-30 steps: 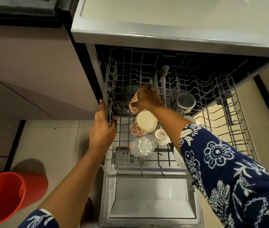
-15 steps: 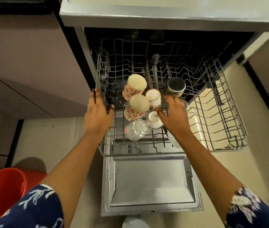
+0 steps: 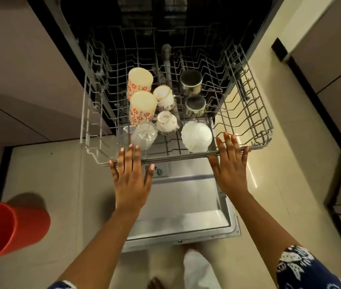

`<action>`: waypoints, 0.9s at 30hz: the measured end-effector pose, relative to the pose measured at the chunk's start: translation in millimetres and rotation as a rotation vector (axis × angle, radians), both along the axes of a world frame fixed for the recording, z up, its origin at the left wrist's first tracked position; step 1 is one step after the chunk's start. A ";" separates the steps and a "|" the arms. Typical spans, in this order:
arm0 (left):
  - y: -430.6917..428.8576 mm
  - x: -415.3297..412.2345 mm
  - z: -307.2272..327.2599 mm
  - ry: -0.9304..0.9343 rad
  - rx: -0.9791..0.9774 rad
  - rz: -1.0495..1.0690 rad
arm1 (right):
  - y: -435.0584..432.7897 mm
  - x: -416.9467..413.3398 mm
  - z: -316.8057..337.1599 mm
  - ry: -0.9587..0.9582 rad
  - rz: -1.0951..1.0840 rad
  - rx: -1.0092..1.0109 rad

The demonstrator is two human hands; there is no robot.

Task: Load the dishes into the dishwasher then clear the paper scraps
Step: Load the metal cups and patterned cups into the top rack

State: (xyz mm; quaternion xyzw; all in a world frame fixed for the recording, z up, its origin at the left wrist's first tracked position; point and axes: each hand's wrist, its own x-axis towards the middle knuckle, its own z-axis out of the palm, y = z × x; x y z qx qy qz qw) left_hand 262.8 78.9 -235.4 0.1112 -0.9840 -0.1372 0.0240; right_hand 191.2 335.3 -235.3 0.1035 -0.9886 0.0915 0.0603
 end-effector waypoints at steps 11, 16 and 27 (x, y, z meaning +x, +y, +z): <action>12.5 -27.4 -42.5 0.375 -0.065 0.147 | 28.7 -43.6 -57.8 0.513 0.260 0.107; 6.2 -52.7 -38.0 0.372 -0.026 0.169 | 27.5 -74.8 -61.6 0.597 0.343 0.139; -43.7 -98.3 -49.0 0.387 -0.424 -0.323 | 27.3 -142.6 -58.3 0.660 0.513 0.194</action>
